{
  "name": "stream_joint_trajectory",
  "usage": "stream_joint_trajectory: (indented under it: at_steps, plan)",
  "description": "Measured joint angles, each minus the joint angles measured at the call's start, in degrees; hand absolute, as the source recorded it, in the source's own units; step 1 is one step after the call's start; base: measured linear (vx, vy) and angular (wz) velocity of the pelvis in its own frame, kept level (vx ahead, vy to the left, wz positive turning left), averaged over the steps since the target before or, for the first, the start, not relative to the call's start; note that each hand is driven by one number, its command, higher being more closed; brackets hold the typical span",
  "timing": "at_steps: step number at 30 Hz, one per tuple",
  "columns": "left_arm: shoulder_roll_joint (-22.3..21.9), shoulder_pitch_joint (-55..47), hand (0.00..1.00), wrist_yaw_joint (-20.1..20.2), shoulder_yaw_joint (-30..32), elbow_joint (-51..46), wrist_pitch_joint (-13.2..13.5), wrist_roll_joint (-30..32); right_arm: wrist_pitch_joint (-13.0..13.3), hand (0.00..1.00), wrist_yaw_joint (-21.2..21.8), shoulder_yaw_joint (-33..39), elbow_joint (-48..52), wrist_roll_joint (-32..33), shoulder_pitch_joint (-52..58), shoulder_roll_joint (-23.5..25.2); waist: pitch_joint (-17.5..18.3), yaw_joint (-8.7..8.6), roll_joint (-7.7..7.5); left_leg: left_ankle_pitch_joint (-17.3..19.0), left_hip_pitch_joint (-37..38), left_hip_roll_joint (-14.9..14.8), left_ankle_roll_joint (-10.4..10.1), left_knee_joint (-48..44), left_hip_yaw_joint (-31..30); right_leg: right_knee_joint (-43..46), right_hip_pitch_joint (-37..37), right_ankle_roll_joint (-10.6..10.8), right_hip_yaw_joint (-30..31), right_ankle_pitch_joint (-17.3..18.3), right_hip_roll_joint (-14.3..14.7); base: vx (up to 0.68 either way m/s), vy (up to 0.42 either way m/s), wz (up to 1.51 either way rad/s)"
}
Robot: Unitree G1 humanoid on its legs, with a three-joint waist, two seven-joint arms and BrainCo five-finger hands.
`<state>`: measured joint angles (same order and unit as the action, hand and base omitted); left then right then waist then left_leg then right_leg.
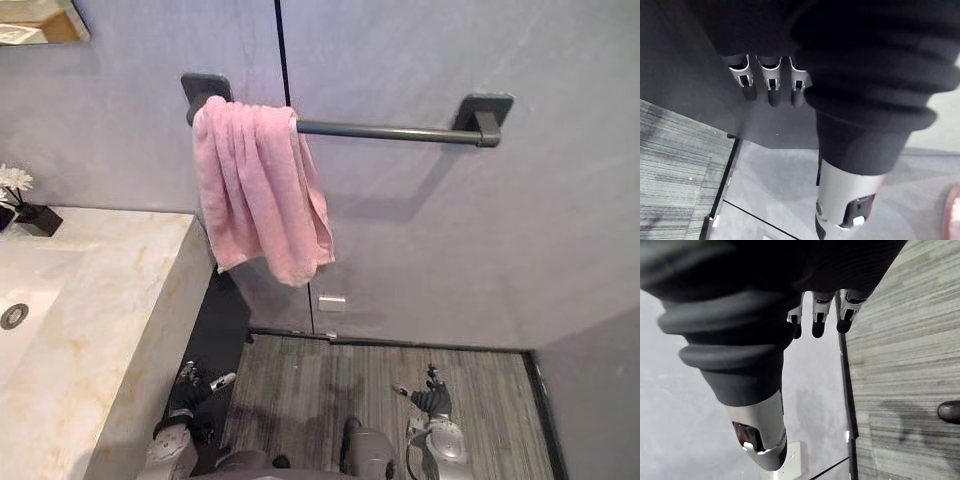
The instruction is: Organize washtable
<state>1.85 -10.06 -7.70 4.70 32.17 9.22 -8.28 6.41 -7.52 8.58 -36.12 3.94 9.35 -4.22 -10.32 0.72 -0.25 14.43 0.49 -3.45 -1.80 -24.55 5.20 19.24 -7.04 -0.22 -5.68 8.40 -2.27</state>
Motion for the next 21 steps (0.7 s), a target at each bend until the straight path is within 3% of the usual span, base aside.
stream_joint_trajectory:
  at_steps: [2,4,6,8,14,21]
  plan:
    - [-0.84,-0.57,0.00,0.06,-0.07,-1.05,0.04,-0.01,0.03,0.00,-0.01,-0.35,2.78,0.09,1.46,0.67,-0.14,0.43,0.02,0.83,-4.50,-3.90,-0.69,-12.68,2.96,-2.37,4.66,-1.14,-1.22,0.64,1.26,0.20,-0.138,0.26]
    - [-0.99,-1.53,0.00,0.16,-0.24,-1.03,-0.03,-0.01,0.23,0.00,-0.06,-0.09,3.48,0.14,0.95,0.62,-0.10,0.26,0.03,1.37,-5.21,-6.58,-0.26,-11.24,4.82,-2.90,6.38,-1.60,-1.34,1.00,1.52,0.15,-0.049,-0.11]
    - [-1.09,-1.07,0.00,0.20,-0.75,-1.05,-0.04,-0.02,0.64,0.00,-0.09,0.27,3.51,0.20,0.05,0.09,0.06,0.26,1.00,0.34,-5.79,-6.17,-1.05,-0.23,3.46,-3.33,6.81,-1.28,-0.26,0.96,1.20,0.15,0.057,-0.19]
    - [-0.76,-1.06,0.00,0.10,-0.97,-1.00,-0.02,-0.03,0.76,0.00,-0.22,1.24,1.87,0.15,0.02,-0.66,0.47,0.17,1.89,-5.72,-4.18,-5.02,-2.48,6.78,1.71,-3.17,6.82,0.11,0.99,1.45,1.08,0.13,0.164,-0.19]
    - [1.09,-1.32,0.00,0.30,-3.33,-2.22,0.14,-0.01,0.73,0.00,-0.17,0.85,0.87,0.04,1.68,0.39,1.05,0.20,1.07,-6.39,-1.60,-2.28,-1.45,10.80,3.36,-5.72,8.07,2.37,2.39,0.97,-1.41,0.06,0.099,-0.09]
    - [2.43,-1.74,0.00,0.17,-4.15,-9.94,0.30,-0.06,0.97,0.00,-0.04,0.86,-0.80,0.04,1.77,0.27,1.77,0.06,0.26,-9.50,2.15,-0.86,-1.45,17.81,3.25,-7.96,9.37,2.69,2.21,0.56,-1.79,0.01,-0.001,0.02]
